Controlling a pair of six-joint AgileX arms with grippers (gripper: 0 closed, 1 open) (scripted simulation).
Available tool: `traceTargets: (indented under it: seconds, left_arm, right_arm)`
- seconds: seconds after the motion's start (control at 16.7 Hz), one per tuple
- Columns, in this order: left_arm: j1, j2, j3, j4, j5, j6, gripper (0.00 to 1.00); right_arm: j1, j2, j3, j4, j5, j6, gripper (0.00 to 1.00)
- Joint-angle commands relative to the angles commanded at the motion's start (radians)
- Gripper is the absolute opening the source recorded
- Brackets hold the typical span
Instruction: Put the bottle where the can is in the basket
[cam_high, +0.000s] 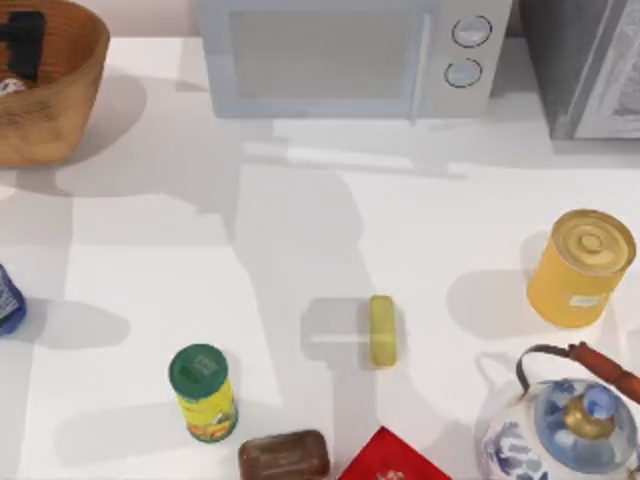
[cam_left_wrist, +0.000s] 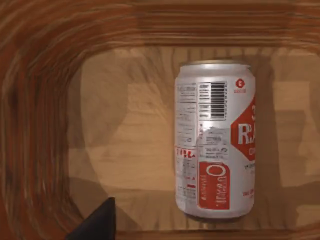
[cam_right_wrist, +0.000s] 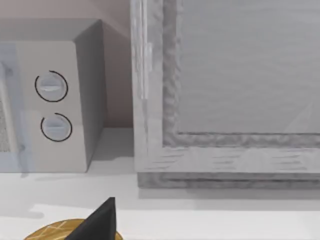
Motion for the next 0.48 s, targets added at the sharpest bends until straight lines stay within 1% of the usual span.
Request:
traceTargets:
  seconds: [0.12, 0.24, 0.48]
  left_arm:
    - [0.004, 0.082, 0.087, -0.036, 0.005, 0.005, 1.00]
    - [0.007, 0.127, 0.135, -0.055, 0.008, 0.008, 1.00]
    - [0.007, 0.136, 0.146, -0.059, 0.008, 0.009, 1.00]
  right_arm:
    - [0.000, 0.000, 0.000, 0.000, 0.000, 0.000, 1.00]
    - [0.000, 0.000, 0.000, 0.000, 0.000, 0.000, 1.00]
    - [0.000, 0.000, 0.000, 0.000, 0.000, 0.000, 1.00]
